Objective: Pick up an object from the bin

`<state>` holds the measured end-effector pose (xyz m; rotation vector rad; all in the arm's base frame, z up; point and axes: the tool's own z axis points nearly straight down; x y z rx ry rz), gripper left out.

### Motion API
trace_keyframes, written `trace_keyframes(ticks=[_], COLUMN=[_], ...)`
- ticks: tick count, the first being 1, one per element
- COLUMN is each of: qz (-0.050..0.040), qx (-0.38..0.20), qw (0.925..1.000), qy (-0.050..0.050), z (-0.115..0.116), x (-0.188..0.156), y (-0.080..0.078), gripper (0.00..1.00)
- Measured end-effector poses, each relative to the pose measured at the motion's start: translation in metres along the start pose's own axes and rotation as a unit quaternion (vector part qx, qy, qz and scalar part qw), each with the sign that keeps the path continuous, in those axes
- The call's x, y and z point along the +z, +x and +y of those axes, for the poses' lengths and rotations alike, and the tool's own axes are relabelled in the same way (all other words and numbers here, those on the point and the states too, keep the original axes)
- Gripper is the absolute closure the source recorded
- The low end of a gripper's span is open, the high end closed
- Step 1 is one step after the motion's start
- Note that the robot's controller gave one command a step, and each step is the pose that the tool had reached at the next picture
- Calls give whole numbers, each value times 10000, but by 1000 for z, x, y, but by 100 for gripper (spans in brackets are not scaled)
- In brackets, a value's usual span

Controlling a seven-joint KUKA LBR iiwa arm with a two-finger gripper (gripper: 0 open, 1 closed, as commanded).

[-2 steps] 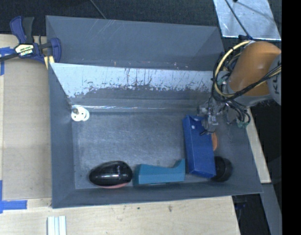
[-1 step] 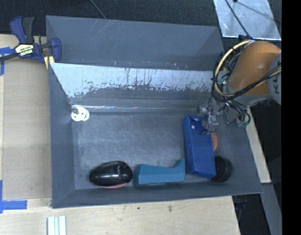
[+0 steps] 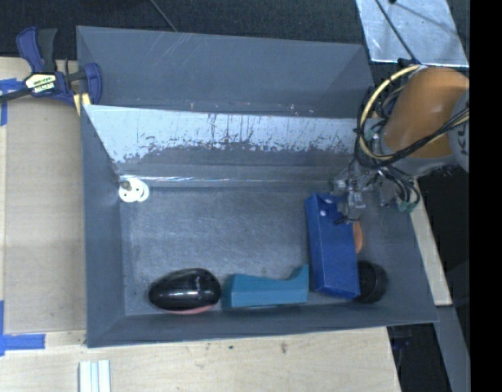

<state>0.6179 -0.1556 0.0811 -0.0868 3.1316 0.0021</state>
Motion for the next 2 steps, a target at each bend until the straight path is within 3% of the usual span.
trace_keyframes(ticks=[1, 2], qz=[49, 25], qx=[-3, -2], qw=[10000, 10000], qy=[-7, 5], z=[0, -1], x=[-20, -39], y=[3, 1], gripper=[100, 100])
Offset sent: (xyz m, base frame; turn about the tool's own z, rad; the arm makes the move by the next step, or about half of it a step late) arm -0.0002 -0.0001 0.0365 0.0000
